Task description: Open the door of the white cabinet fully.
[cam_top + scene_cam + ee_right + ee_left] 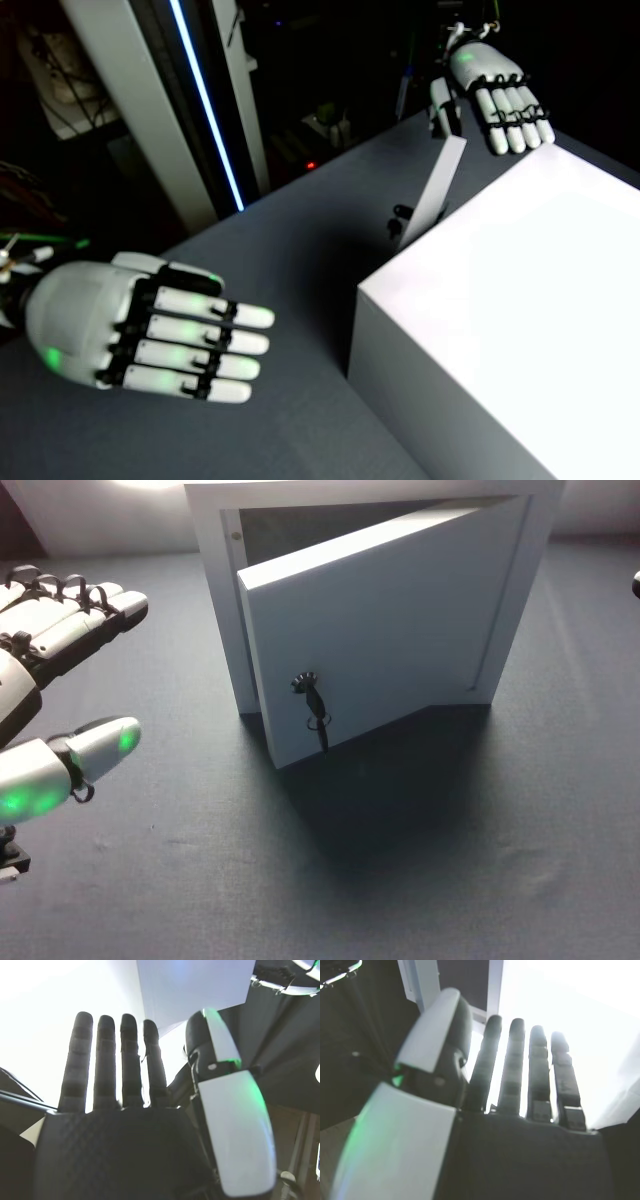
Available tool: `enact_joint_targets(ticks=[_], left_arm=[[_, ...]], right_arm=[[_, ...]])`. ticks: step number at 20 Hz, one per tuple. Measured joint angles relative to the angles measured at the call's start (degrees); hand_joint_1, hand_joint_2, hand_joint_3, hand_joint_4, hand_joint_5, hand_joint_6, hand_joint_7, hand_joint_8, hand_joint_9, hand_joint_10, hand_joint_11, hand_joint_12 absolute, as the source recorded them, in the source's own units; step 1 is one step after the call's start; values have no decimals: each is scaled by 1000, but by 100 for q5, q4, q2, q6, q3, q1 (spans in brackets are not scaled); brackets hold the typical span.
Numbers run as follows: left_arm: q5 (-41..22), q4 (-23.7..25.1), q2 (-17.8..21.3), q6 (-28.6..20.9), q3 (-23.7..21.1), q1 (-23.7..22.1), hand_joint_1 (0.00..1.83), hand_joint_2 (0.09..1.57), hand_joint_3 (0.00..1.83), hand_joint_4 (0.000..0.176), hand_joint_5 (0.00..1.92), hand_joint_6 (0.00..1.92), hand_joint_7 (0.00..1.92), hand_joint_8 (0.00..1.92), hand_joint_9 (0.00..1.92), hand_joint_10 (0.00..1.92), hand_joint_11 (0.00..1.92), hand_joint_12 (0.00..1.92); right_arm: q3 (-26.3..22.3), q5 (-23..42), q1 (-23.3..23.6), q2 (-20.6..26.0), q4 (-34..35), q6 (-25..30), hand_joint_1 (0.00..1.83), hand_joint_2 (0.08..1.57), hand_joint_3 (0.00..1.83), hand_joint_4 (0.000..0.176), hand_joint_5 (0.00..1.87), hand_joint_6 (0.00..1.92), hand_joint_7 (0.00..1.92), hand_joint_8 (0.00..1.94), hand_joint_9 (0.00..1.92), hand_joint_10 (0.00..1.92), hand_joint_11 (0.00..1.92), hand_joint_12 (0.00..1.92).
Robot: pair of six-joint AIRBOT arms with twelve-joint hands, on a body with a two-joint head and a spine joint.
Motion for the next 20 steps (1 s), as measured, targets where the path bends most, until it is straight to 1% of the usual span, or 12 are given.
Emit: enact_joint_targets(ticks=[2,3,4,5,6,9,10,12,15,17,19,20], left_arm=[[35,59,-24,-50,33,-13,0,1419,11,0,130,1,143,1,163,2,0,554],[120,114,-85,-90,59,-76,0,1417,6,0,100,3,110,4,125,4,0,436],[162,140,-120,-109,68,-92,0,1418,4,0,85,1,102,3,111,1,0,362],[232,236,-184,-162,109,-155,0,1441,7,0,92,2,119,5,121,3,0,329],[280,330,-278,-247,170,-219,0,1454,1,0,101,1,137,1,147,3,0,446],[496,461,-507,-284,302,-446,0,1458,0,0,108,4,134,2,156,4,0,500],[531,461,-562,-284,328,-503,0,1463,2,0,93,2,110,2,139,1,0,457],[566,483,-634,-291,393,-603,0,1446,0,0,101,4,119,4,145,3,0,473],[619,461,-802,-293,555,-813,0,1453,0,0,74,0,54,1,88,0,0,360],[717,522,-918,-295,627,-990,0,1441,0,0,56,1,37,0,68,1,0,322],[761,610,-931,-297,638,-1040,0,1432,0,0,56,1,54,3,82,4,0,380],[765,610,-949,-297,645,-1067,0,1429,0,0,54,0,54,2,83,3,0,373]], right_arm=[[9,-76,0,-28,-24,0,647,1341,9,0,211,1,178,2,118,0,85,18],[15,-125,0,-33,-72,0,652,1349,10,0,220,4,196,8,130,5,91,20],[22,-125,0,-35,-85,2,645,1347,7,0,222,4,205,9,135,5,97,22],[26,-131,0,-35,-101,0,666,1352,6,0,218,2,210,7,137,5,100,23],[28,-151,0,-39,-90,0,659,1354,5,0,214,0,216,7,141,4,102,23],[39,-173,0,-70,-103,0,663,1356,2,0,213,0,222,2,148,3,110,25],[42,-177,0,-70,-109,2,666,1355,2,0,214,0,224,3,153,4,109,24],[63,-177,0,-70,-107,2,683,1359,2,0,227,4,228,3,164,6,127,31],[103,-205,2,-105,-118,26,669,1374,6,0,230,3,236,4,181,9,149,38],[111,-243,2,-133,-149,66,648,1378,6,0,227,1,232,1,178,5,140,32],[111,-247,0,-138,-162,68,614,1386,6,0,218,0,221,0,169,1,130,26],[111,-249,2,-138,-146,66,598,1388,6,0,216,0,228,3,176,3,137,27]])
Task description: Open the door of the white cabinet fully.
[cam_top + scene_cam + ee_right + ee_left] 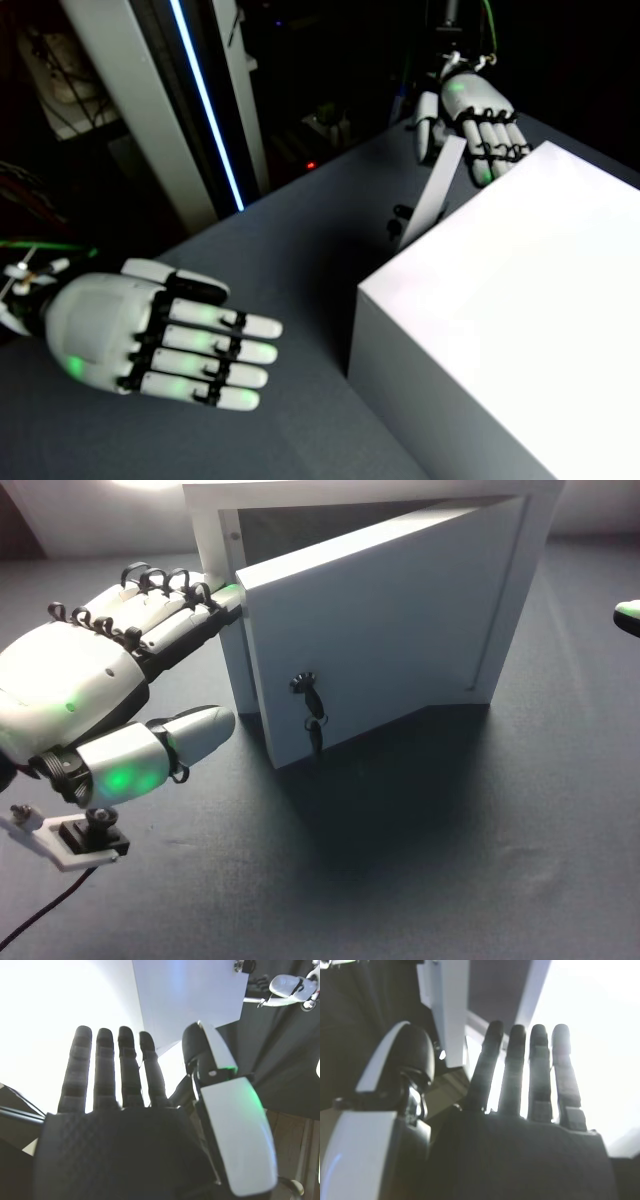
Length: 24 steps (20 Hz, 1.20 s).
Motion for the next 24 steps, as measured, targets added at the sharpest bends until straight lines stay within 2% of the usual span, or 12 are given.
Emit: enact_joint_targets(ticks=[3,7,9,12,15,18,24], left_arm=[[11,7,-42,-11,11,-17,0,1441,2,0,77,2,86,3,120,4,0,462],[-39,179,-48,-116,-13,-46,0,1445,0,0,139,2,143,2,198,4,0,763],[-39,328,-48,-214,-31,-48,0,1462,3,0,149,2,183,7,231,7,0,852],[-20,509,-50,-297,-68,-48,0,1480,3,0,137,0,118,6,119,9,0,468],[59,673,-61,-374,-92,-85,3,1484,2,0,135,3,133,5,119,3,0,426],[166,787,-122,-422,-92,-138,115,1470,0,0,181,6,173,4,160,4,0,504],[417,1189,-243,-586,-48,-299,224,1476,0,0,226,0,219,1,198,3,20,396]], right_arm=[[0,-7,0,0,-7,7,574,1393,3,0,221,1,231,1,174,0,131,21],[11,-9,0,0,0,24,591,1398,2,0,231,3,243,3,188,5,154,29],[11,-11,0,0,2,31,600,1398,2,0,230,2,246,4,195,6,160,31],[11,-11,0,0,-7,42,604,1398,0,0,229,0,244,1,192,2,156,28],[9,-11,0,0,2,42,581,1405,3,0,219,2,240,0,189,0,153,24],[11,-11,0,-2,-2,42,590,1400,0,0,222,2,242,1,196,2,163,27],[11,-11,0,-11,-7,44,590,1395,0,0,226,3,244,3,203,3,175,30]])
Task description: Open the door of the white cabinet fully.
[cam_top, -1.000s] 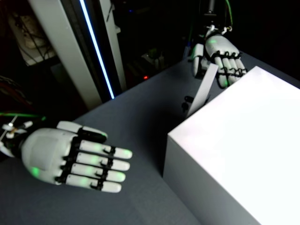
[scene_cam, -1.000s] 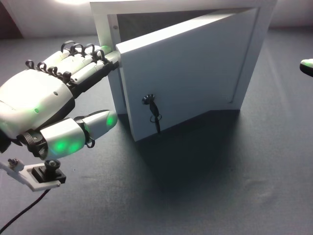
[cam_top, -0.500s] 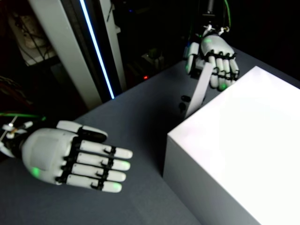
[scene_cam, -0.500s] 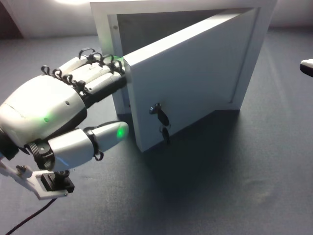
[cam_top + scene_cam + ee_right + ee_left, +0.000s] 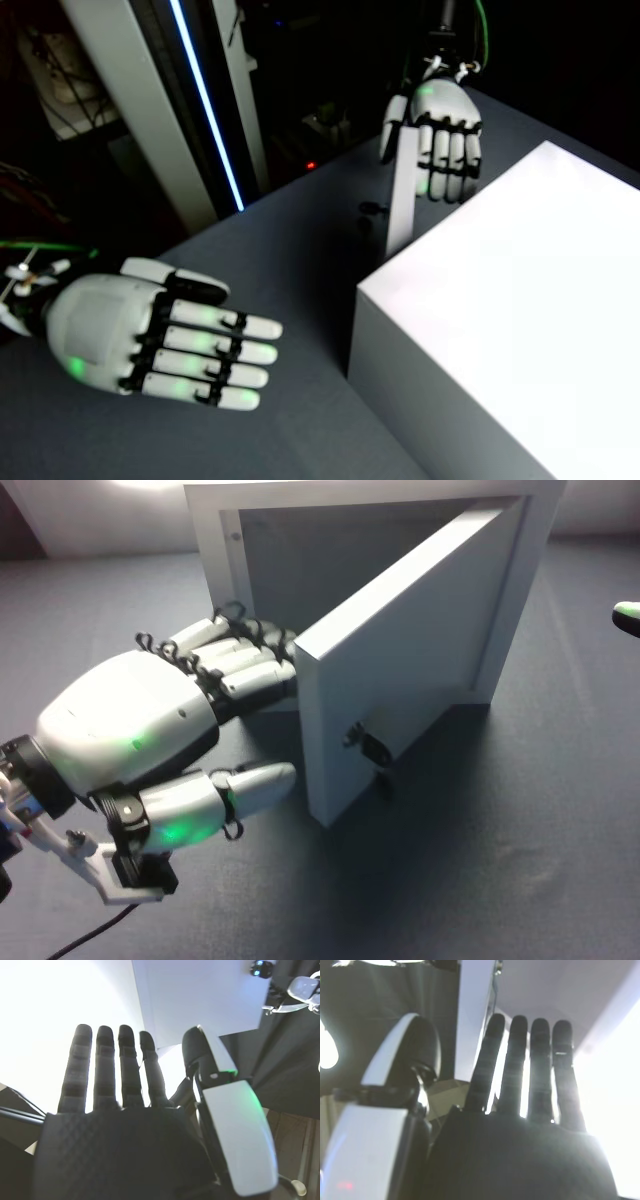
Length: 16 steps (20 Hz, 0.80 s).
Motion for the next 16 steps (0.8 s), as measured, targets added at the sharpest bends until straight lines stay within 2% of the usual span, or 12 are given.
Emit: enact_joint_targets(ticks=[3,6,9,12,13,16], left_arm=[[111,103,-24,-55,44,-85,263,1460,0,0,225,2,217,1,198,3,31,372],[256,275,-83,-173,107,-238,99,1498,9,0,172,3,136,0,138,0,8,355],[380,573,-120,-260,114,-378,102,1499,2,0,178,1,136,2,144,1,27,372],[428,732,-197,-354,140,-498,260,1472,0,0,211,7,169,6,174,6,24,403],[444,774,-243,-407,188,-535,302,1455,0,0,228,4,179,3,187,3,18,467],[684,1021,-361,-551,269,-739,280,1460,0,0,221,1,211,5,212,4,51,468]], right_arm=[[0,2,0,0,7,2,585,1401,2,0,233,4,238,0,198,0,173,29],[0,0,0,0,7,7,620,1401,0,0,239,3,231,0,190,0,167,26],[0,-4,0,-2,9,9,631,1401,0,0,248,4,239,5,196,4,164,24],[0,-2,0,-2,2,50,660,1402,0,0,241,0,249,4,213,6,189,35],[0,-13,0,-2,22,55,661,1403,1,0,238,0,249,3,218,7,196,37],[11,-20,2,-2,11,66,696,1408,1,0,253,5,235,0,204,1,177,30]])
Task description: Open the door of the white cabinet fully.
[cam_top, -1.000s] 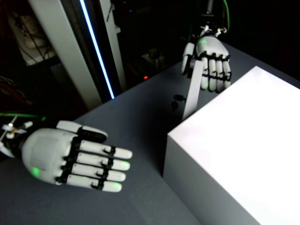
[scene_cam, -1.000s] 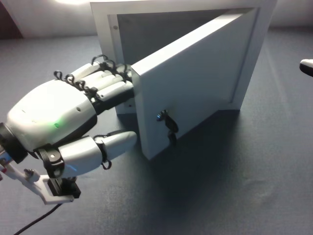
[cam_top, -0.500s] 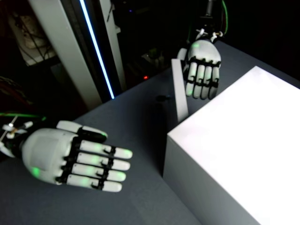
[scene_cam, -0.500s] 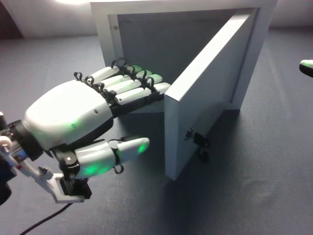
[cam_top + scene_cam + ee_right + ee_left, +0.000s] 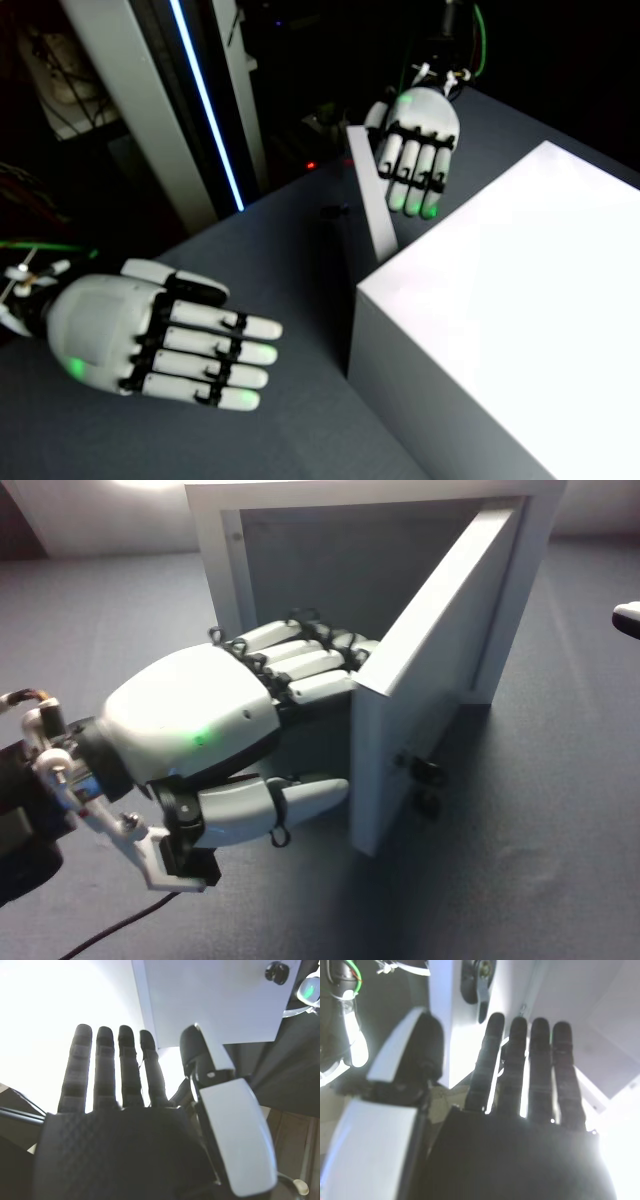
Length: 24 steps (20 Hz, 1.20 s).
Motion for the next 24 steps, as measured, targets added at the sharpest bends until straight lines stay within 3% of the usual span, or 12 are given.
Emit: enact_joint_targets(ticks=[3,7,9,10,13,15,17,18,19,24], left_arm=[[61,308,-199,-120,50,-238,302,1474,0,0,230,5,218,3,212,3,66,405],[146,479,-350,-153,87,-396,604,1330,0,0,318,6,262,6,229,3,121,344],[197,557,-450,-179,162,-481,656,1278,0,0,326,1,274,0,235,0,166,291],[195,562,-544,-229,214,-509,626,1287,0,0,207,0,206,0,193,0,131,268],[326,704,-782,-328,273,-570,604,1331,14,0,157,0,177,2,181,4,118,252],[393,800,-911,-334,348,-656,439,1361,17,0,81,0,96,0,106,0,51,213],[404,791,-1005,-334,396,-728,578,1299,0,0,107,11,110,7,113,5,56,208],[413,800,-1040,-330,411,-752,557,1323,1,0,115,10,114,6,113,4,52,205],[409,798,-1082,-330,433,-763,520,1329,3,0,117,8,116,5,115,3,58,208],[420,876,-1233,-328,481,-859,343,1396,15,0,118,0,103,0,106,0,72,225]], right_arm=[[20,0,2,0,-11,9,665,1403,0,0,268,5,250,4,201,1,161,24],[26,0,2,-4,2,13,719,1400,0,0,263,0,229,0,205,1,191,41],[26,2,2,-4,-4,13,672,1398,0,0,250,0,225,0,194,0,182,41],[26,0,2,-7,-2,13,632,1395,0,0,250,0,226,0,181,0,160,33],[33,2,2,-11,-2,15,604,1405,4,0,250,0,212,0,156,0,114,14],[35,2,2,-11,0,15,634,1394,0,0,255,2,201,3,143,1,110,13],[37,2,2,-11,-7,15,593,1385,0,10,264,4,220,6,150,2,107,12],[37,4,2,-11,-2,15,610,1381,0,11,274,5,228,6,153,2,121,18],[37,4,2,-11,-4,15,646,1391,0,0,274,3,227,3,157,3,137,27],[50,4,2,-31,-7,17,631,1383,0,0,258,2,208,3,156,5,144,38]])
